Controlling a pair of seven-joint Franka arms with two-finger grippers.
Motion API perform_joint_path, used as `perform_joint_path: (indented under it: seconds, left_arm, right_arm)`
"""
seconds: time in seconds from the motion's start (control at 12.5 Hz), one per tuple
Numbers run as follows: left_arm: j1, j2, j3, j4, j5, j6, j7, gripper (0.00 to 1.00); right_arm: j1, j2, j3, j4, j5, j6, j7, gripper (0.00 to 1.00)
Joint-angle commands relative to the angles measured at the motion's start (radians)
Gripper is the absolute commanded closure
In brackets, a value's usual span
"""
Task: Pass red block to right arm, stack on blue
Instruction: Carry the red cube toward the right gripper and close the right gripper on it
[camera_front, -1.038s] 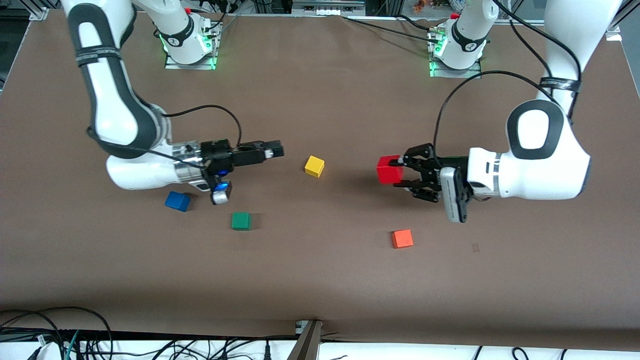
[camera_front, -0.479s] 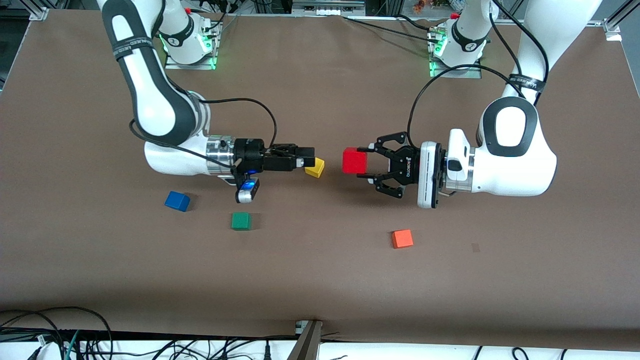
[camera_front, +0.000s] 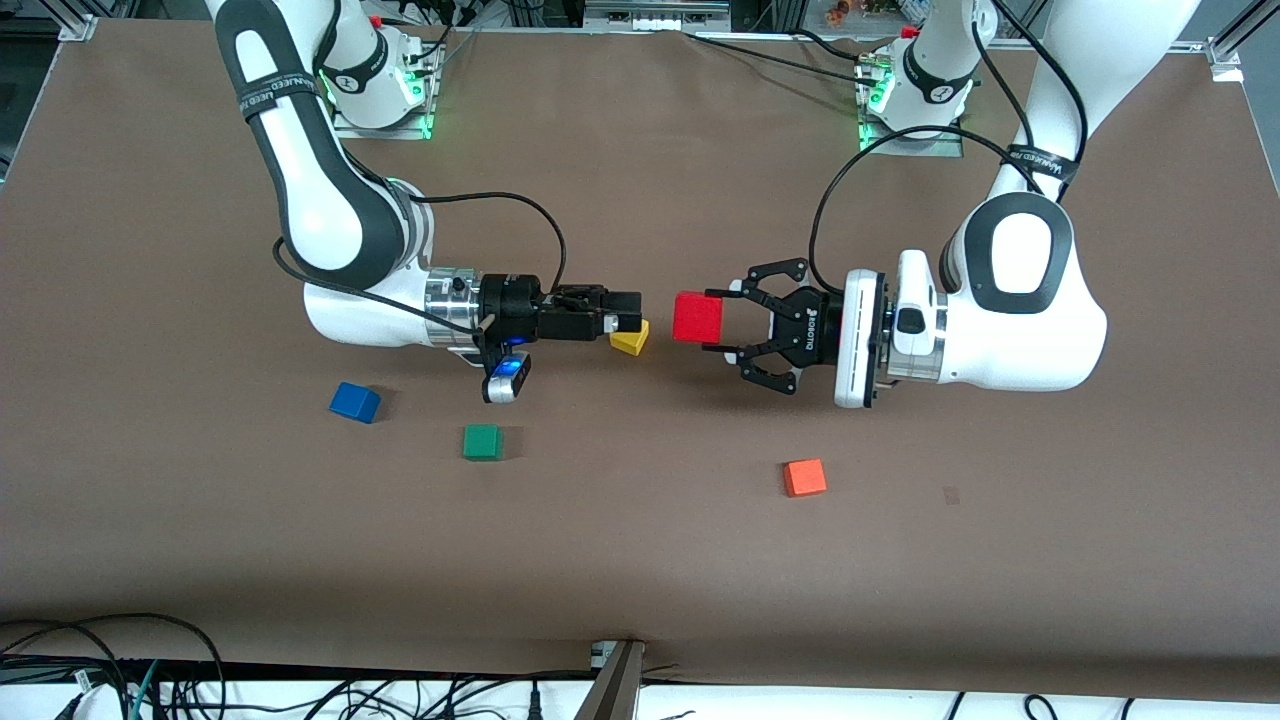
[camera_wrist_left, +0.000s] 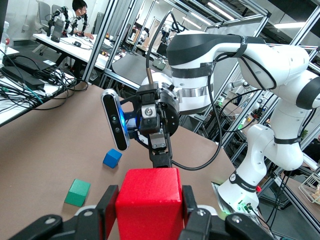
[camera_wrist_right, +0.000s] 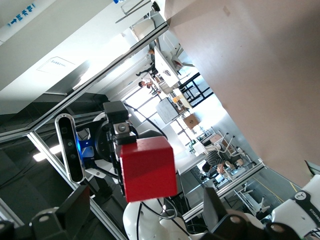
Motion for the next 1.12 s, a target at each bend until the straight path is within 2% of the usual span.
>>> perform_joint_path:
  seconds: [0.0,0.16,0.32,0.4,0.56,0.64,0.8,0.96,1.04]
  left_arm:
    - [-0.029,0.024,-0.003,0.027,-0.073,0.01,0.017,1.0]
    - [-0.052,0.023,-0.003,0.028,-0.077,0.014,0.012,1.0]
    - [-0.054,0.024,-0.003,0.028,-0.077,0.014,0.012,1.0]
    - [-0.054,0.024,-0.003,0.027,-0.077,0.016,0.012,1.0]
    - [-0.06,0.024,-0.003,0.028,-0.078,0.016,0.012,1.0]
    - [-0.06,0.026,-0.003,0.028,-0.078,0.016,0.012,1.0]
    - [-0.06,0.026,-0.003,0.028,-0.078,0.017,0.011,1.0]
    - [-0.06,0.026,-0.003,0.028,-0.078,0.016,-0.012,1.0]
    - [-0.058,0.026,-0.003,0.028,-0.078,0.016,-0.026,0.86]
  right_arm:
    - [0.05,-0.002,-0.01,0.01,0.087,0.048,-0.031,0.0]
    - [0.088,-0.002,-0.008,0.016,0.092,0.122,-0.064,0.0]
    - [0.096,-0.002,-0.008,0.019,0.092,0.123,-0.068,0.0]
    - [0.096,-0.002,-0.01,0.019,0.093,0.122,-0.069,0.06]
    - [0.093,-0.002,-0.01,0.019,0.096,0.12,-0.101,0.56]
    - [0.088,-0.002,-0.01,0.019,0.095,0.119,-0.103,0.7]
    - [0.085,-0.002,-0.01,0.02,0.097,0.113,-0.103,0.78]
    - [0.088,-0.005,-0.011,0.02,0.095,0.12,-0.092,0.95]
    - [0.087,-0.005,-0.013,0.02,0.095,0.117,-0.092,0.99]
